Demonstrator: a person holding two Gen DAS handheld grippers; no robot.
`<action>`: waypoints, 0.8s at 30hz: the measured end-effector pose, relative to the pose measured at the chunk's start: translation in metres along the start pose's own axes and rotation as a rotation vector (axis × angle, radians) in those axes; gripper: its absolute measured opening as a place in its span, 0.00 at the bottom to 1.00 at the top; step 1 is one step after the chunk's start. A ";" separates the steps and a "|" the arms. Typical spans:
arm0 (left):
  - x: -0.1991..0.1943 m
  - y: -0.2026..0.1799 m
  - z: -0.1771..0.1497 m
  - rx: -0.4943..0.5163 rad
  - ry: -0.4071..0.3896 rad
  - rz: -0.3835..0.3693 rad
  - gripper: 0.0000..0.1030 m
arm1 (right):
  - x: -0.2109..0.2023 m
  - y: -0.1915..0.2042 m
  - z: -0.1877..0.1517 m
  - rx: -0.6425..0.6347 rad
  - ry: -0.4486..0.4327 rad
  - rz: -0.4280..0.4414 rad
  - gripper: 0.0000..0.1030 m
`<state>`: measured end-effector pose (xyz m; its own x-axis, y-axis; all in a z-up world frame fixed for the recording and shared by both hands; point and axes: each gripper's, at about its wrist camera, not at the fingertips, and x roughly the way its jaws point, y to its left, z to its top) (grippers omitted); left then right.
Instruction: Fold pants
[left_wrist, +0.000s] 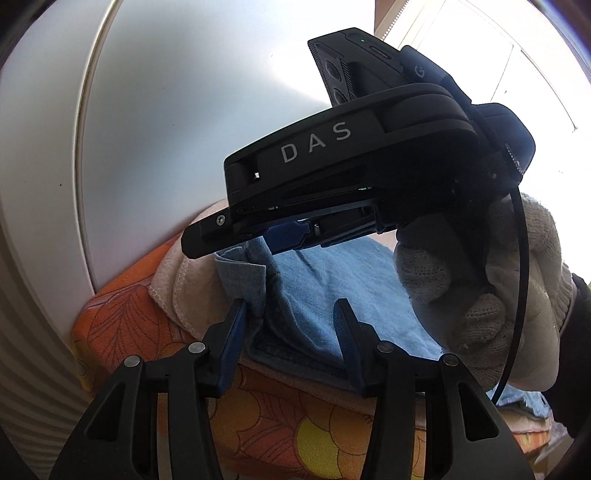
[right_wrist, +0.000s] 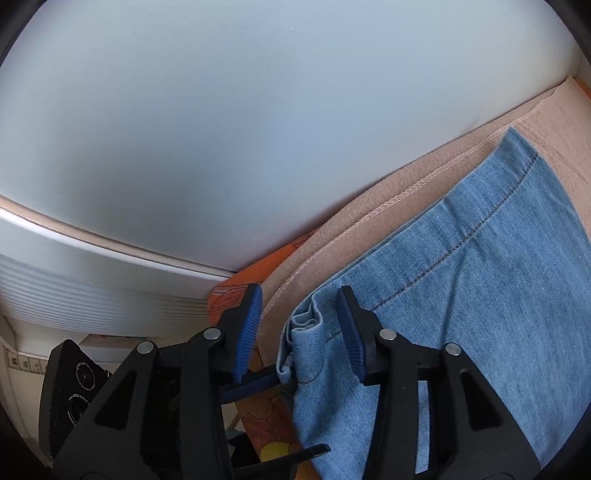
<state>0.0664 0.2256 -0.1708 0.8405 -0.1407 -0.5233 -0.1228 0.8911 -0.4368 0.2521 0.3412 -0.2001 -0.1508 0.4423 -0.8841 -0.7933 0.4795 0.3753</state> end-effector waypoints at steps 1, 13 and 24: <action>0.001 -0.003 -0.001 0.008 -0.002 0.009 0.45 | 0.002 0.003 0.000 -0.015 0.008 -0.023 0.43; 0.017 -0.003 0.006 -0.061 0.033 0.005 0.45 | -0.011 -0.013 0.000 0.025 -0.019 0.023 0.12; 0.033 0.009 0.024 -0.196 0.037 -0.048 0.54 | -0.059 -0.058 0.001 0.112 -0.088 0.055 0.43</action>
<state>0.1057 0.2399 -0.1741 0.8284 -0.2001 -0.5232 -0.1861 0.7826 -0.5940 0.3076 0.2885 -0.1696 -0.1364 0.5323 -0.8355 -0.7138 0.5320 0.4555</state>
